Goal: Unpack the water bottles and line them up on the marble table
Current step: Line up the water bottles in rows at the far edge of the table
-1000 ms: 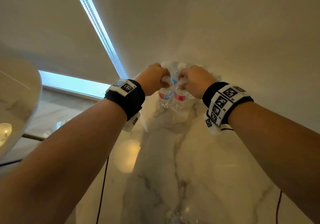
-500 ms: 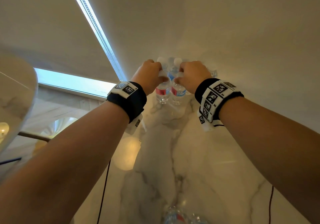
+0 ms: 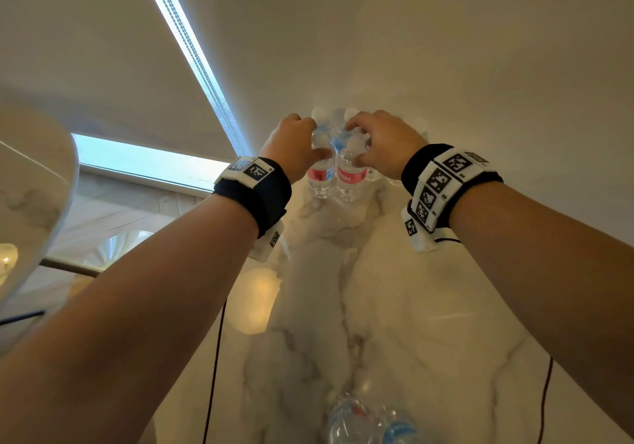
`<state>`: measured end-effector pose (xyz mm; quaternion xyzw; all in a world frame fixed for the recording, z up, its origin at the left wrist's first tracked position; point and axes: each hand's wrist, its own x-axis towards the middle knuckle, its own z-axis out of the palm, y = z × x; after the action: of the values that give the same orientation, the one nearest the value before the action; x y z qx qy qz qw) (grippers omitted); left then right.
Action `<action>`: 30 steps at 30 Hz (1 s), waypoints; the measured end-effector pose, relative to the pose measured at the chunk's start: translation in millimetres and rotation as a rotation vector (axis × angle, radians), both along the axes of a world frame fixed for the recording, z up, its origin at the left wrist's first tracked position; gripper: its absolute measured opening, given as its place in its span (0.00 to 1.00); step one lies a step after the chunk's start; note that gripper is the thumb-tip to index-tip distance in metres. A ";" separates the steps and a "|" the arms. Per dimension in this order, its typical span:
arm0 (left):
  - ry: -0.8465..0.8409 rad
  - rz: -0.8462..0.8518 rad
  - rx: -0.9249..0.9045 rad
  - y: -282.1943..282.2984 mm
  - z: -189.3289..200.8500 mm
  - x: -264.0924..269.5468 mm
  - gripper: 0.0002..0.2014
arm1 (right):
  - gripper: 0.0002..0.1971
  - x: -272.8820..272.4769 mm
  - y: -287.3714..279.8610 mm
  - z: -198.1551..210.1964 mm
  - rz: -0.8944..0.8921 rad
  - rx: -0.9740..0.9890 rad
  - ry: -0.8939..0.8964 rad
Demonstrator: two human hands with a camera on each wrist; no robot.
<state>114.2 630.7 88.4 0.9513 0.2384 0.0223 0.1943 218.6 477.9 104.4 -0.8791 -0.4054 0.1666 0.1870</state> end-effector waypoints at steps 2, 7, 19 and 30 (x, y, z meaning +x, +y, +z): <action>-0.010 0.016 0.008 -3.1 4.6 -12.4 0.29 | 0.30 -11.5 -17.7 7.9 -0.035 0.047 0.005; -0.131 -0.090 0.012 -42.1 21.3 -73.6 0.18 | 0.19 -72.0 -87.7 25.9 0.022 0.073 0.108; 0.128 -0.577 -0.323 -185.7 12.1 -264.1 0.22 | 0.22 -236.9 -242.3 24.6 0.358 -0.292 0.345; 0.158 -0.570 -0.266 -187.8 -0.5 -230.9 0.18 | 0.12 -216.8 -234.4 9.5 0.139 -0.210 0.196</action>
<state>-116.7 442.8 87.9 0.9448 -0.0226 -0.1380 0.2963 1.8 243.4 114.0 -0.8431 -0.4255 0.3059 0.1206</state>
